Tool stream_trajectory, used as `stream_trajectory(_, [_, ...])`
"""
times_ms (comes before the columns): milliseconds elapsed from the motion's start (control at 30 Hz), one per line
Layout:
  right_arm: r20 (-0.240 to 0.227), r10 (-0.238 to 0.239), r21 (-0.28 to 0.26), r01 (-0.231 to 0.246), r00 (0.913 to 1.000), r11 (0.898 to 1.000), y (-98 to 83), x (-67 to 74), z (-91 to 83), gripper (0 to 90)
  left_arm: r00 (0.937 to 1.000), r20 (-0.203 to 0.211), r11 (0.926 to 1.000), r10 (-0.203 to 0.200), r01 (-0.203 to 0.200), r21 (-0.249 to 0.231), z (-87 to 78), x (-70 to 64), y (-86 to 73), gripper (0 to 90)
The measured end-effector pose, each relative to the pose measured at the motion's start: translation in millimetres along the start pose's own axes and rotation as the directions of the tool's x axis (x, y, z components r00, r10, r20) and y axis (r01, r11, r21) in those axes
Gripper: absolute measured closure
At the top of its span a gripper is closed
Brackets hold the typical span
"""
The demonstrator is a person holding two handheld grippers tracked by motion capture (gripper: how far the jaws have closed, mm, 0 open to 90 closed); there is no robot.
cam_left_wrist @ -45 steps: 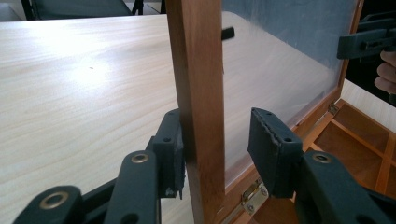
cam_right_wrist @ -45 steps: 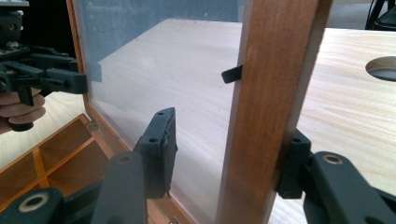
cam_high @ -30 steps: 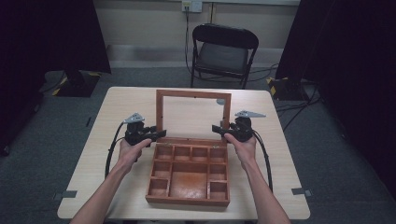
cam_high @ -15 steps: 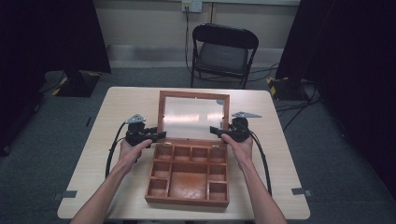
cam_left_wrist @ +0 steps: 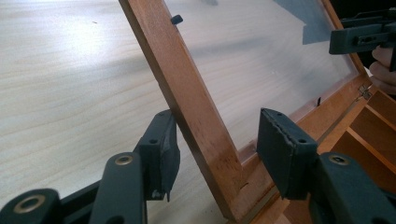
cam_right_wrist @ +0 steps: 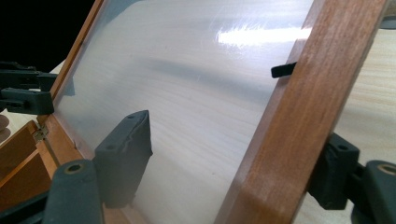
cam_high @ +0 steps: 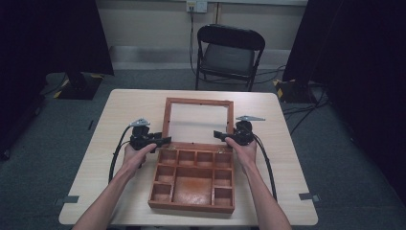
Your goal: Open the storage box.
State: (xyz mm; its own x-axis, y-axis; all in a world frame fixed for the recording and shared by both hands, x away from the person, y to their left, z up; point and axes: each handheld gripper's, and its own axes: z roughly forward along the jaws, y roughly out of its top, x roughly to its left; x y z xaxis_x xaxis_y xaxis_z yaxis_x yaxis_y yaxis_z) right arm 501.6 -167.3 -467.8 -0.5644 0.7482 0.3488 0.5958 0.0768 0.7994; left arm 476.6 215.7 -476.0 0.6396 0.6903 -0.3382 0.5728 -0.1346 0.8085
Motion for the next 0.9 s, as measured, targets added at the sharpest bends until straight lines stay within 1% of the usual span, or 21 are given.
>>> stream_trajectory(133, [0.007,0.01,0.012,-0.01,0.9999,1.0,-1.1,-1.5,3.3,21.6,0.9998,0.004,0.9998,-0.022,0.022,0.003,0.4,1.9,-1.3,46.7])
stream_trajectory(200, [0.013,0.022,0.024,-0.022,0.9997,0.999,-2.4,-2.7,5.2,19.8,0.9995,0.002,0.9994,-0.031,0.031,0.015,-0.2,3.8,-2.0,45.6])
stream_trajectory(233, [0.018,0.023,0.027,-0.024,0.9996,0.999,-3.2,-3.5,6.5,19.2,0.9991,0.013,0.9991,-0.04,0.04,0.012,0.0,5.3,-2.8,45.6])
stream_trajectory(300, [0.028,0.025,0.035,-0.026,0.9993,0.999,-4.4,-4.3,8.4,18.6,0.9982,0.02,0.9983,-0.056,0.056,0.016,-0.2,7.6,-3.9,44.7])
stream_trajectory(400, [0.022,0.039,0.042,-0.04,0.999,0.998,-5.6,-5.3,10.7,18.2,0.9973,0.023,0.9974,-0.069,0.069,0.022,-0.3,9.4,-4.7,43.8])
stream_trajectory(467, [0.022,0.044,0.046,-0.045,0.9988,0.998,-5.9,-6.0,11.9,16.8,0.9981,0.016,0.998,-0.059,0.058,0.026,-0.4,9.7,-4.9,42.3])
stream_trajectory(500, [0.042,0.048,0.057,-0.051,0.9979,0.997,-6.2,-6.2,12.7,15.0,0.9983,0.015,0.9981,-0.056,0.055,0.026,-0.5,9.7,-5.1,42.3])
stream_trajectory(533, [0.065,0.043,0.069,-0.047,0.997,0.997,-6.9,-6.7,13.5,13.7,0.9986,0.009,0.9982,-0.052,0.052,0.029,-0.5,9.4,-5.4,41.4])
stream_trajectory(567, [0.069,0.052,0.08,-0.057,0.9963,0.995,-8.3,-8.3,14.3,13.6,0.9988,0.01,0.9981,-0.049,0.048,0.038,-0.5,9.5,-5.7,40.8])
stream_trajectory(667, [0.049,0.088,0.094,-0.092,0.9949,0.991,-12.5,-14.0,15.6,14.5,0.9981,0.013,0.9975,-0.06,0.059,0.038,0.4,10.5,-6.8,39.6])
stream_trajectory(700, [0.051,0.086,0.093,-0.091,0.995,0.992,-12.3,-13.9,15.7,14.5,0.998,0.014,0.9975,-0.061,0.061,0.037,0.5,10.3,-6.9,39.6])
stream_trajectory(800, [0.054,0.087,0.097,-0.092,0.9947,0.991,-11.7,-13.5,16.0,14.6,0.9988,0.006,0.998,-0.049,0.049,0.04,-0.1,10.3,-6.5,39.2])
stream_trajectory(867, [0.056,0.09,0.107,-0.096,0.9943,0.99,-11.5,-14.4,14.8,15.7,0.9983,0.004,0.9977,-0.059,0.058,0.035,-1.7,10.1,-6.6,37.3])
stream_trajectory(900, [0.068,0.084,0.107,-0.091,0.9941,0.99,-11.4,-15.1,12.1,16.0,0.9985,-0.002,0.9979,-0.055,0.055,0.035,-3.2,10.5,-6.6,36.3])
